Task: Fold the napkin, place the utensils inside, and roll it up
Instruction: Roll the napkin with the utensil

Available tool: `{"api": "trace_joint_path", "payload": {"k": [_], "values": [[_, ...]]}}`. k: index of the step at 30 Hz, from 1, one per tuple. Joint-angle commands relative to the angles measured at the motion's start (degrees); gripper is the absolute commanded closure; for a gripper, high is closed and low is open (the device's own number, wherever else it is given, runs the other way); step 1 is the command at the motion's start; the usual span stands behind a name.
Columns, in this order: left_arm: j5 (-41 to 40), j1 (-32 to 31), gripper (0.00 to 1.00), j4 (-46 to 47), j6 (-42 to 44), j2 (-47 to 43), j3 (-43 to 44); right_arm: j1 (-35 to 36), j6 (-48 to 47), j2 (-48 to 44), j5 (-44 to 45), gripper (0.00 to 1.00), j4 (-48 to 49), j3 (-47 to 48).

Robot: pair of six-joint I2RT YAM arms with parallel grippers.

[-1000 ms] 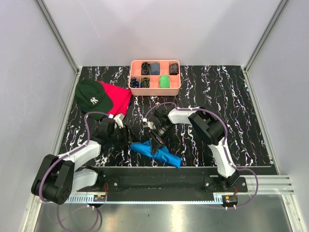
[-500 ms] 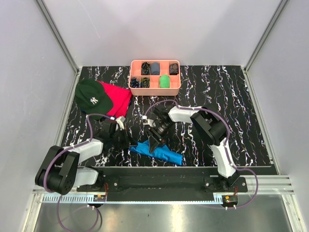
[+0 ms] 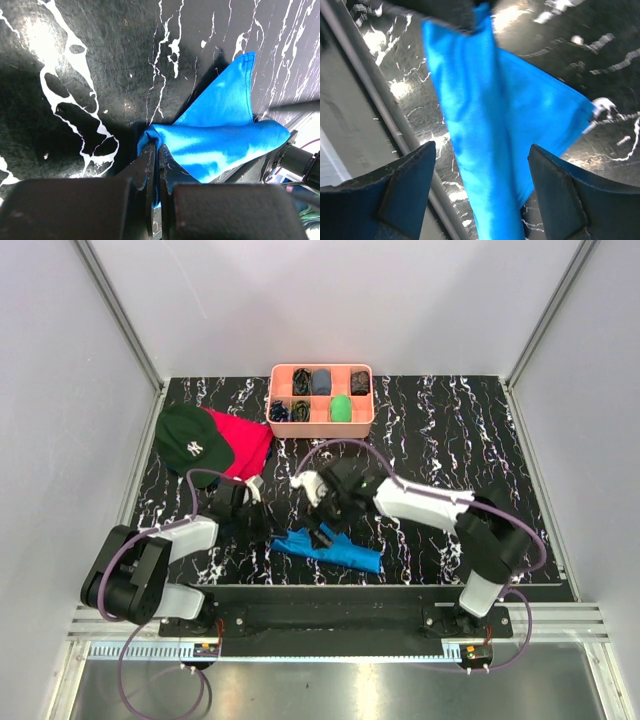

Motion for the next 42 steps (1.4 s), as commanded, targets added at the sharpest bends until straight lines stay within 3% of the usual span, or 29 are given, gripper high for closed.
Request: {"api": "trace_joint_path", "payload": {"k": [1,7,16,20,24,28,29,33,36,42], "values": [[-3.3,-0.1,1.0,-6.1,2.3,2.7,2.1,9.0,-5.7,-5.3,19.0,0.15,9.2,-5.5],[-2.8,0.0,1.0,-7.4,2.7,5.2,4.6,14.3,-9.1,-4.8,25.2,0.13,11.1,-7.3],[-2.1,0.0,1.0,-7.7,3.2,6.3,5.5,15.3,-10.1,0.6,23.9,0.19,9.2,-5.6],[-1.8,0.0,1.0,-7.7,3.3,6.1,5.9,15.3,-9.4,2.3,24.1,0.27,8.4,-5.0],[-1.5,0.0,0.98,-7.5,3.6,5.8,6.4,14.9,-8.0,4.1,24.1,0.5,6.1,-3.4],[-2.7,0.2,0.74,-7.6,3.5,2.2,7.2,13.3,-5.5,4.8,18.8,0.61,4.0,-2.7],[-3.8,0.5,0.63,-7.7,3.3,1.1,7.3,12.7,-5.0,4.9,17.3,0.63,3.4,-2.6],[-7.1,0.9,0.38,-10.4,3.2,-4.3,7.4,9.8,-2.3,4.7,7.2,0.64,2.6,-2.0],[-10.6,0.9,0.32,-12.6,3.2,-9.1,6.6,8.1,-0.6,5.3,1.1,0.65,2.5,-1.7],[-14.8,1.2,0.32,-11.8,3.2,-19.8,1.9,4.7,1.5,7.8,-10.7,0.65,3.1,-1.2]]}}
